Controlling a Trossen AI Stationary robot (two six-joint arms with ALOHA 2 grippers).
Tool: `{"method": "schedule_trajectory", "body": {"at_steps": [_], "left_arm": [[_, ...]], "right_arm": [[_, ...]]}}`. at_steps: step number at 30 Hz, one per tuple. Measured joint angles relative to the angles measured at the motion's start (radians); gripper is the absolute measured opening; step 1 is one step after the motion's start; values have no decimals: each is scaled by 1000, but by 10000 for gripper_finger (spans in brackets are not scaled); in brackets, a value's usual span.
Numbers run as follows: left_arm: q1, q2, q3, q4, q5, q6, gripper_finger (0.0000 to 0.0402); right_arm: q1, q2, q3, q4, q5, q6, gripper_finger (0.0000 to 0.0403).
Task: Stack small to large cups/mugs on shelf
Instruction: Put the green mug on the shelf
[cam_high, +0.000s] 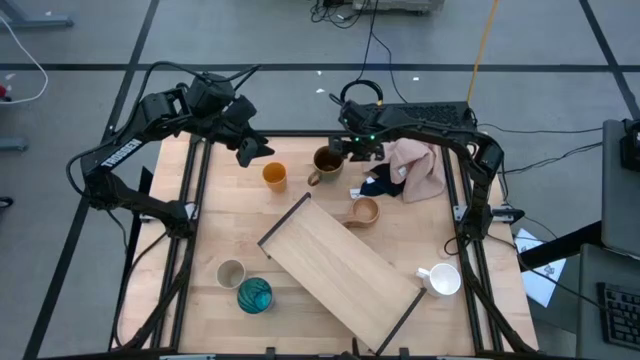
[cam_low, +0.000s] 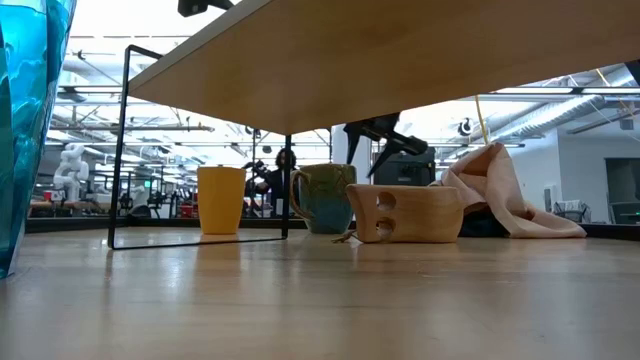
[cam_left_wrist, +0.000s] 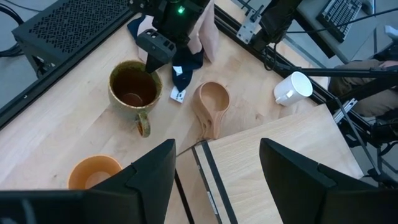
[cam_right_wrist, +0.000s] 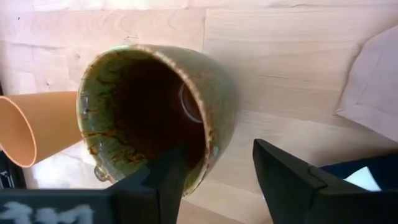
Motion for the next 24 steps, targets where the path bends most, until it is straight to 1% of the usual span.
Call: {"method": "schedule_trajectory", "body": {"at_steps": [13,19,21,24], "left_arm": [[0,0,0,-15,2,0,234],[-13,0,0,-15,2,2,234],[-20,0,0,-15,2,2,234],[-27,0,0,-15,1,2,234]], "right_arm": [[26,18,-1,29,1,-7,63],[26,18,-1,23,1,-40,18],[26,18,-1,21,0,-49,10],[31,19,-1,19,1,-53,9]]}}
